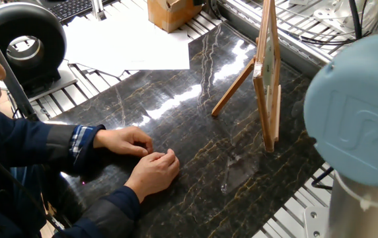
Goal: Take the photo frame down from the bracket
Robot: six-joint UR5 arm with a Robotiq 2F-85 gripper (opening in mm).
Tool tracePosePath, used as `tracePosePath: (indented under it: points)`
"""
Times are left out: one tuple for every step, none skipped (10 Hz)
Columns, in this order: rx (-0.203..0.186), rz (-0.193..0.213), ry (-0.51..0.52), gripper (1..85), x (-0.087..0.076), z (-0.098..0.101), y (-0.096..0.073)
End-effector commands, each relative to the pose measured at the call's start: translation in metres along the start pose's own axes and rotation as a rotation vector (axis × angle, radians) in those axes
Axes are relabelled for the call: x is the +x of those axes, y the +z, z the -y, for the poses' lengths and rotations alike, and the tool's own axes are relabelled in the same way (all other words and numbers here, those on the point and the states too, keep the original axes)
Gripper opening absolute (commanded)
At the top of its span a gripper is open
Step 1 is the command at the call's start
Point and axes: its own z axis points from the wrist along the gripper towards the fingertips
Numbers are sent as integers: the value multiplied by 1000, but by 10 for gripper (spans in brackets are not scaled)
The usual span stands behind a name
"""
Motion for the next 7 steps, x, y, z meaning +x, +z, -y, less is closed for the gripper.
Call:
tracePosePath:
  points:
    - [39, -38, -312, 30, 27, 4, 11]
    - [43, -45, -373, 113, 35, 4, 17]
    - [55, -67, -438, 203, 45, 7, 21]
    - [60, -77, -481, 263, 51, 8, 23]
    - [57, -86, -506, 290, 59, 6, 27]
    - [51, -88, -520, 293, 65, 1, 32]
    - [40, -89, -524, 293, 71, -5, 38]
